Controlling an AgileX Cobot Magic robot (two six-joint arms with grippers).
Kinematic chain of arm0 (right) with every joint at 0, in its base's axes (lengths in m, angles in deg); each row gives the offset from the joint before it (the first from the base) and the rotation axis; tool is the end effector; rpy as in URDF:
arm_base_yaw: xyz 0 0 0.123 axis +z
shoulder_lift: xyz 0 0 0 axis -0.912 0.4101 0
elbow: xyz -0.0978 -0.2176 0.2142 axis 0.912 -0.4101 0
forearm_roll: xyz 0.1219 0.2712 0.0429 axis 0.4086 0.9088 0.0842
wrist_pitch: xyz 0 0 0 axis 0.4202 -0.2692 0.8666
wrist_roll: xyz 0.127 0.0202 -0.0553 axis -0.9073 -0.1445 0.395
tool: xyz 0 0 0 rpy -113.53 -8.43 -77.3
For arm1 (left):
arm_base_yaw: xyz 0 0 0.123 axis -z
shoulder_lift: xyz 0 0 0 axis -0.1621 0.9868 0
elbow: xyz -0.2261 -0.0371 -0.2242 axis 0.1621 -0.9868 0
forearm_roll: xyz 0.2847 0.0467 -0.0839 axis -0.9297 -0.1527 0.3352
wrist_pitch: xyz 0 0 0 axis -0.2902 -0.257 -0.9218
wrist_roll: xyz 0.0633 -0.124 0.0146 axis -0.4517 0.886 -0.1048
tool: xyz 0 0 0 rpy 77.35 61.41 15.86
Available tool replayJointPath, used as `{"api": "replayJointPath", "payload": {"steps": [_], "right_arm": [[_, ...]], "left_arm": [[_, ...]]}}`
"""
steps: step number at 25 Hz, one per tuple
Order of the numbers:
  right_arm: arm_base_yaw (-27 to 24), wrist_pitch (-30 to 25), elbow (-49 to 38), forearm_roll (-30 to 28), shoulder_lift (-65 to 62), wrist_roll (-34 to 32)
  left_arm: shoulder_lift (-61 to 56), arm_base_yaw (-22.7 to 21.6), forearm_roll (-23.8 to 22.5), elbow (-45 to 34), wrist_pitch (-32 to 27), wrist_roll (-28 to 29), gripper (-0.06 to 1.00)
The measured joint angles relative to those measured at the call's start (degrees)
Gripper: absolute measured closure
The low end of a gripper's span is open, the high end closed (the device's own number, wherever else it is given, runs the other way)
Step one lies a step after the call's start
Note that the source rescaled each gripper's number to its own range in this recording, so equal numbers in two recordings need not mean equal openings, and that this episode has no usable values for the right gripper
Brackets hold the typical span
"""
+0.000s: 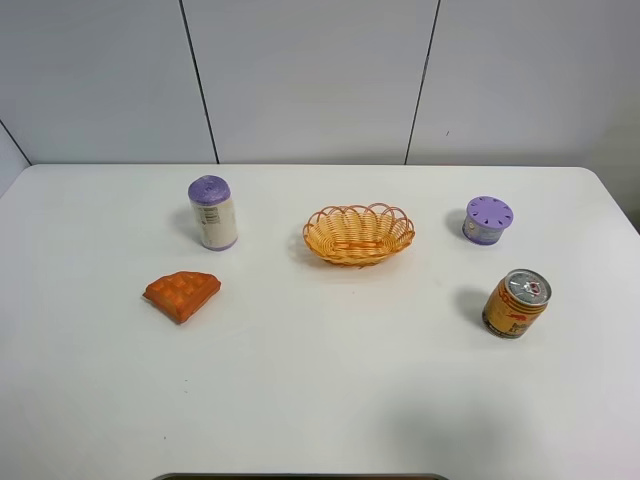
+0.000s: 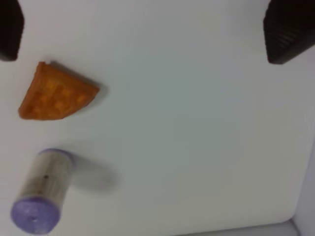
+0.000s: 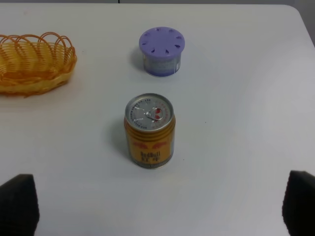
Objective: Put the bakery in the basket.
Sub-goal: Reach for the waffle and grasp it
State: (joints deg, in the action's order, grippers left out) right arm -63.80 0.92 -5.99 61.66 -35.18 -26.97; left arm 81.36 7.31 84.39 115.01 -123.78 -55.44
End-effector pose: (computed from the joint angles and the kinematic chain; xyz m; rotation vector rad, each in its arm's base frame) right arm 0.0447 0.0042 0.2793 -0.0651 2.0428 0.0300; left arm 0.1465 -0.0064 0.3278 0.2215 2.1507 0.0447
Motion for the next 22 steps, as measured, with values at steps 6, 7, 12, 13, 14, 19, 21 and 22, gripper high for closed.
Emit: {"api": "replayJointPath", "payload": {"steps": [6, 7, 12, 13, 14, 19, 21, 22], "right_arm": [[0.0, 0.0, 0.0, 0.0, 0.0, 0.0], [0.0, 0.0, 0.0, 0.0, 0.0, 0.0], [0.0, 0.0, 0.0, 0.0, 0.0, 0.0], [0.0, 0.0, 0.0, 0.0, 0.0, 0.0], [0.0, 0.0, 0.0, 0.0, 0.0, 0.0], [0.0, 0.0, 0.0, 0.0, 0.0, 0.0], [0.0, 0.0, 0.0, 0.0, 0.0, 0.0], [0.0, 0.0, 0.0, 0.0, 0.0, 0.0]], "left_arm": [[7.3, 0.31, 6.35, 0.0, 4.44, -8.57, -0.06], [8.83, 0.63, 7.26, 0.0, 4.7, -9.58, -0.06], [15.95, 4.37, 8.17, 0.2, 5.95, -13.64, -0.06], [17.51, 5.58, 8.04, 0.55, 5.95, -13.88, -0.06], [19.11, 6.68, 7.69, 1.24, 6.08, -13.94, -0.06], [27.11, 13.13, 5.11, 6.94, 6.1, -14.02, -0.06], [31.29, 15.18, 3.51, 9.5, 6.1, -14.02, -0.06], [33.6, 16.16, 2.84, 10.86, 5.96, -14.02, -0.06]]}}
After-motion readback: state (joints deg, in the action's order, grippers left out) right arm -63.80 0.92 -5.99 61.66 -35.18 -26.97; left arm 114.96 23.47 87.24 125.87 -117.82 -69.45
